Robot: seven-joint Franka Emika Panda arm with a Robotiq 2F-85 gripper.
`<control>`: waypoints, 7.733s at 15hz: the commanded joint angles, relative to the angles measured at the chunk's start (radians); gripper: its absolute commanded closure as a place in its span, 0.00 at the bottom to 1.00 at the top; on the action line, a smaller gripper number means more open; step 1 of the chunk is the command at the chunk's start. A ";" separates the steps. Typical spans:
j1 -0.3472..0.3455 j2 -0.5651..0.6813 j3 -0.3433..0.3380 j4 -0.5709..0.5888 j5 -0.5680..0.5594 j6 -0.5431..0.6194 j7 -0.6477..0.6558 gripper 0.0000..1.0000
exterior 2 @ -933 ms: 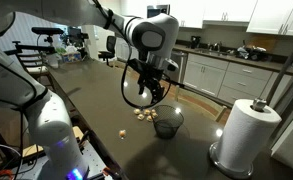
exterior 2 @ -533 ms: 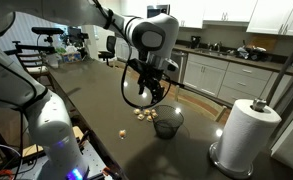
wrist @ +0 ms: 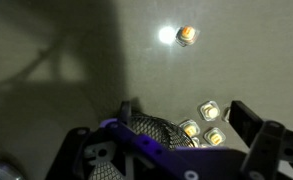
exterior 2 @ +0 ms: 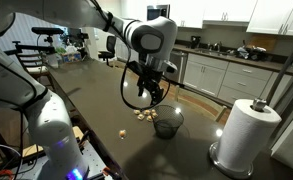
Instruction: Get one of the small objects on the table and put it in the dustbin
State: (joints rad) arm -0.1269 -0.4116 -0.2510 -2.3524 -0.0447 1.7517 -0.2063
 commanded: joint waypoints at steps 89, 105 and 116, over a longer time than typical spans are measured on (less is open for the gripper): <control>0.062 0.182 0.150 -0.418 -0.116 0.419 -0.051 0.90; 0.036 -0.047 0.181 -0.351 -0.309 0.308 0.006 0.90; 0.033 0.003 0.096 -0.174 -0.273 0.332 -0.045 0.90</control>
State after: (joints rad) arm -0.0904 -0.4590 -0.1468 -2.5845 -0.3309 2.0700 -0.2089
